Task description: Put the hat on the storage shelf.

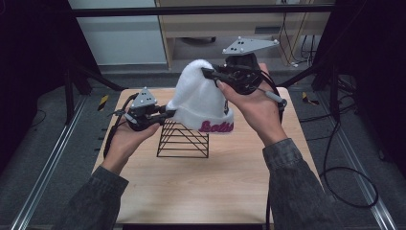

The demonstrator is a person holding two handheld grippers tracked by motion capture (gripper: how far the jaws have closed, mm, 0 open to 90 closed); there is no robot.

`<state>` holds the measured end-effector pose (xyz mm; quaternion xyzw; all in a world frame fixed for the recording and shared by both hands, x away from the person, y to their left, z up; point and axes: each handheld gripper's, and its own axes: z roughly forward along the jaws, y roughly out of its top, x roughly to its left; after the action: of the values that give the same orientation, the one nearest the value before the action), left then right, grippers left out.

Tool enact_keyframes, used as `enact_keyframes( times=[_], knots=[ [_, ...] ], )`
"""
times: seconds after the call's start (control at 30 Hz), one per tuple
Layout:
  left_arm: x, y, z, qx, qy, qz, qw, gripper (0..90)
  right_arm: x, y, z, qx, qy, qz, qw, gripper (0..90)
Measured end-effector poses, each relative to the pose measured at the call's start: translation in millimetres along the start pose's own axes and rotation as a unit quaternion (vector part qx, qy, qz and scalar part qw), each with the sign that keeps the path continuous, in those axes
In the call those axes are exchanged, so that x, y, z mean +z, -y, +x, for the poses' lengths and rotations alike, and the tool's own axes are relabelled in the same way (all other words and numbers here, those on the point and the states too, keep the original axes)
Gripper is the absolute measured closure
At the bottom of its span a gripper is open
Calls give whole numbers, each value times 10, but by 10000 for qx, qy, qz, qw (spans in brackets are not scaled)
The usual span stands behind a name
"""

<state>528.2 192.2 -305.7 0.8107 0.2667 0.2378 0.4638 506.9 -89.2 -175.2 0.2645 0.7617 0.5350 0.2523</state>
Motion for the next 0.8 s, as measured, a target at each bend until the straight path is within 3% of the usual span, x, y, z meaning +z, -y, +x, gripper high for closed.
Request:
enact_keyframes(
  times=[0.43, 0.57, 0.8],
  knots=[
    [-69, -8, 28, 15, -157, -117, 9998, 753, 39, -45, -32, -115, 34, -55, 9999, 815],
    [-85, 8, 48, 30, -225, -87, 9997, 754, 98, -47, -26, -174, 26, -97, 9998, 815],
    [-66, 99, 123, -15, -330, 25, 9994, 753, 277, -6, -94, -164, -40, 72, 9998, 814]
  ],
)
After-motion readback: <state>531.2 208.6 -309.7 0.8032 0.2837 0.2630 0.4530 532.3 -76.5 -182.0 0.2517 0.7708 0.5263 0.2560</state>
